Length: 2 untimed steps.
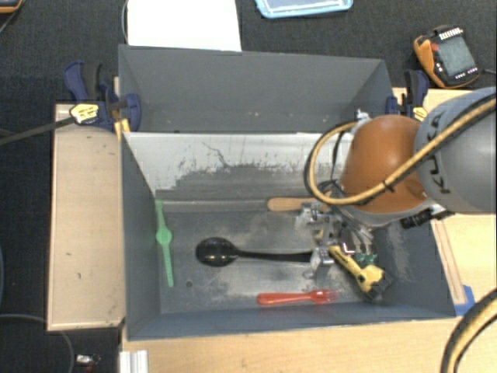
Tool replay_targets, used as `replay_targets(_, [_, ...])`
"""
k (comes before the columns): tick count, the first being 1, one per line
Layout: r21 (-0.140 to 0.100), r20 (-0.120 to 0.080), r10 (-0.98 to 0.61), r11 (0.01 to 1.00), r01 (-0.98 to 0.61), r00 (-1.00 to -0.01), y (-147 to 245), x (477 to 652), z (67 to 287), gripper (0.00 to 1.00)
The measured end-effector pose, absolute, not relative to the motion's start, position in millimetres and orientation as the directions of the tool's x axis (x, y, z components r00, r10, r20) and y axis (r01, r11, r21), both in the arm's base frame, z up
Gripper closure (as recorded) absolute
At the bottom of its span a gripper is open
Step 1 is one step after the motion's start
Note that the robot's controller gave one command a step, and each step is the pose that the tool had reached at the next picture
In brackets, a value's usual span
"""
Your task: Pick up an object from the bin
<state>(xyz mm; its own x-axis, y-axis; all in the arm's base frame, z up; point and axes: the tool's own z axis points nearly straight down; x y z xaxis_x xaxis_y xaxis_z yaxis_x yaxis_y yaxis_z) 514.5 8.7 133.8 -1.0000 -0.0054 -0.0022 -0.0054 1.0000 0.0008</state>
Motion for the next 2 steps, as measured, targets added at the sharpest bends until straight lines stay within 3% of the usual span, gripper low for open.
replay_targets(1, [0.001,-0.002,-0.005,1.0,-0.005,-1.0,8.7,514.5,133.8,0.0])
replay_targets(2, [0.004,-0.009,0.078,0.997,0.078,-0.997,-25.3,529.6,114.3,0.0])
